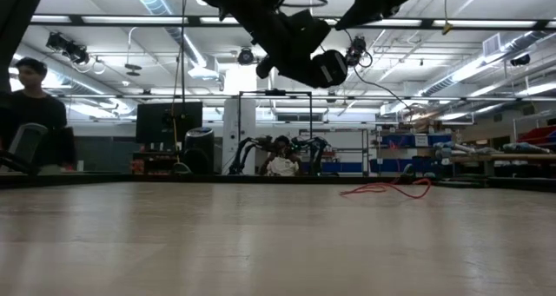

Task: Coil cords
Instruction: Coil the red wire cable onto the black spool

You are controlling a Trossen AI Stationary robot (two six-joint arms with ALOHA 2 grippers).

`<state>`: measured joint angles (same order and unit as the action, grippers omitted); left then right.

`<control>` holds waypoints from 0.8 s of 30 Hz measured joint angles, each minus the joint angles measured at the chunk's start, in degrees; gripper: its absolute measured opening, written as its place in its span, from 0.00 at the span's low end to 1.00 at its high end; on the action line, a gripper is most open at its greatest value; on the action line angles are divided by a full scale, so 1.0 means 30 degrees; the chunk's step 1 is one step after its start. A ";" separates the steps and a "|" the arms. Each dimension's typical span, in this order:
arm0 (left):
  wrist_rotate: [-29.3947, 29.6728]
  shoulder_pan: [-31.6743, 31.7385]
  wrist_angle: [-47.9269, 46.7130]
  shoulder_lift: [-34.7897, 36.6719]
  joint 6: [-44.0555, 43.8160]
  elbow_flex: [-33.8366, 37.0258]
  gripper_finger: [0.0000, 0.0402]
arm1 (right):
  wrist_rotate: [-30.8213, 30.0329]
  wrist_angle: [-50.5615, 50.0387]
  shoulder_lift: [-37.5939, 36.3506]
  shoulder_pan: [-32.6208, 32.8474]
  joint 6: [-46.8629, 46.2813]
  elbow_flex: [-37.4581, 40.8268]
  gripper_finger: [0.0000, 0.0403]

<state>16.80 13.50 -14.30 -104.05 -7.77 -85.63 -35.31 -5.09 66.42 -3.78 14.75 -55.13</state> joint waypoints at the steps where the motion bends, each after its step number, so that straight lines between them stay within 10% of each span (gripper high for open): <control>1: 0.0309 0.0000 0.0392 0.0007 -0.0007 -0.0021 0.01 | 0.0271 -0.0225 0.0004 0.0011 -0.0283 0.0000 0.00; 14: 0.0773 0.0255 0.4900 0.0160 -0.0575 -0.0021 0.01 | 0.1864 -0.3240 0.0018 0.0019 -0.2130 0.0000 0.00; 24: -0.4024 0.0248 0.7930 0.0160 -0.0473 -0.0021 0.01 | 0.0733 -0.6613 0.0018 -0.0439 -0.3119 0.0000 0.00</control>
<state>4.72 14.24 9.49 -103.57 -9.19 -85.69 -33.11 -24.92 66.48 -5.10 5.40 -55.13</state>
